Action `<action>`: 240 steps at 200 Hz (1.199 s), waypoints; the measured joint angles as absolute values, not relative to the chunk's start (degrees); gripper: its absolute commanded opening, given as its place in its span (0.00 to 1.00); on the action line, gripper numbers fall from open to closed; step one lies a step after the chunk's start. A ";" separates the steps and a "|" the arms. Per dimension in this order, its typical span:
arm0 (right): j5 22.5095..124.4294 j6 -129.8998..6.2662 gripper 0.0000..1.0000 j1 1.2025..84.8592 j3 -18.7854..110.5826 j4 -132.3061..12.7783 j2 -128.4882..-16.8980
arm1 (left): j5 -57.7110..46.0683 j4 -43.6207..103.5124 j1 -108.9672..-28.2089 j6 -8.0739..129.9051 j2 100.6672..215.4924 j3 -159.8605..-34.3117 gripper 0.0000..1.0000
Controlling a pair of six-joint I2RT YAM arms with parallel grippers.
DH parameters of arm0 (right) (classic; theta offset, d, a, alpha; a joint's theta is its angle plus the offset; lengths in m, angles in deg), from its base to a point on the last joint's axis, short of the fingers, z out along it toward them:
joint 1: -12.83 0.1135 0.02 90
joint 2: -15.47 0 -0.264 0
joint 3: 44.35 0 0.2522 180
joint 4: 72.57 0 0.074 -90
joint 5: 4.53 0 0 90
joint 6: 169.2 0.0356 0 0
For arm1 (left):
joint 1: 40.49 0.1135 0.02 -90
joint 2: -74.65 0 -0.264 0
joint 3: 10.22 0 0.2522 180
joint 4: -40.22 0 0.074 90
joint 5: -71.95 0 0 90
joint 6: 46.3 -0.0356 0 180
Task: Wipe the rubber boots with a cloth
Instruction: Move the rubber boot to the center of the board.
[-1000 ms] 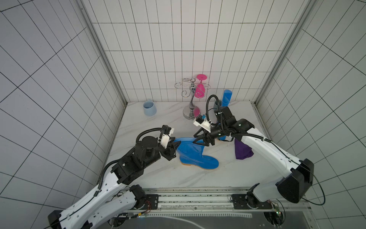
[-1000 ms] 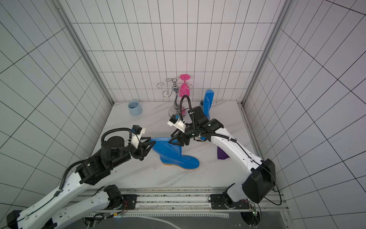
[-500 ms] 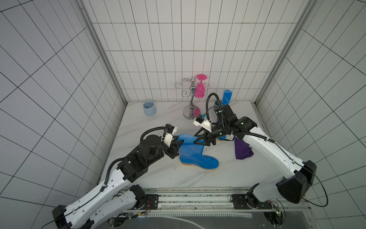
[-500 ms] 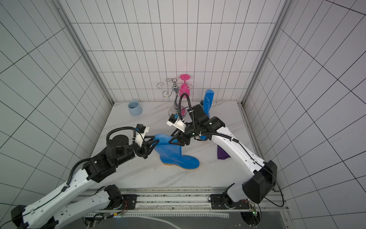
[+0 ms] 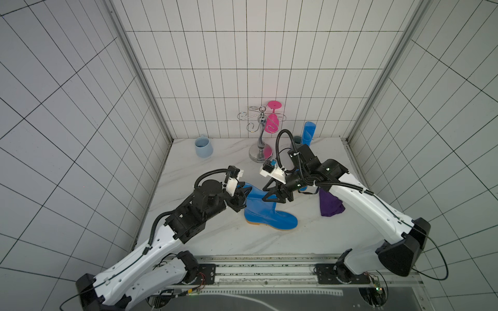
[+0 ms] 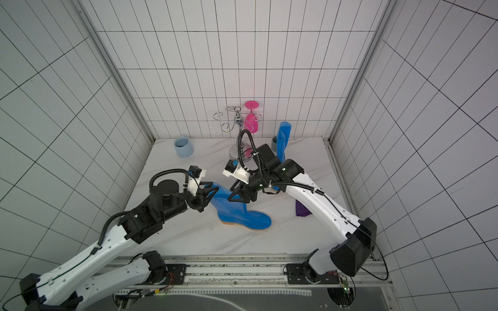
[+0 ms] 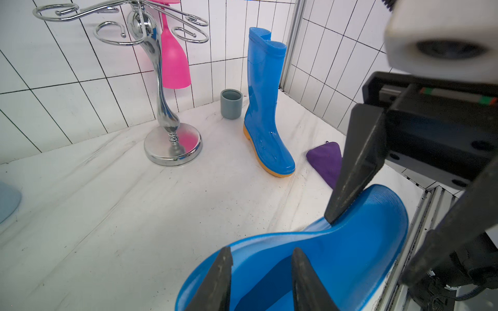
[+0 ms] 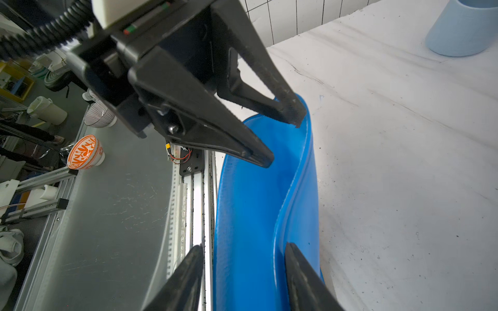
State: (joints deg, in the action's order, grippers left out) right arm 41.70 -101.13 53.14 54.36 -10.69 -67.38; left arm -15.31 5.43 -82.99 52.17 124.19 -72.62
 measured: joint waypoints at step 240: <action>82.14 -72.46 0.00 49.25 79.93 -12.14 -90.35 | -14.37 9.21 -75.51 53.17 120.87 -68.45 0.38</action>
State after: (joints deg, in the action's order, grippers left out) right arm 82.14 -72.46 49.25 79.93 -12.14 -90.35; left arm -14.37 9.21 -75.51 53.17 120.87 -68.45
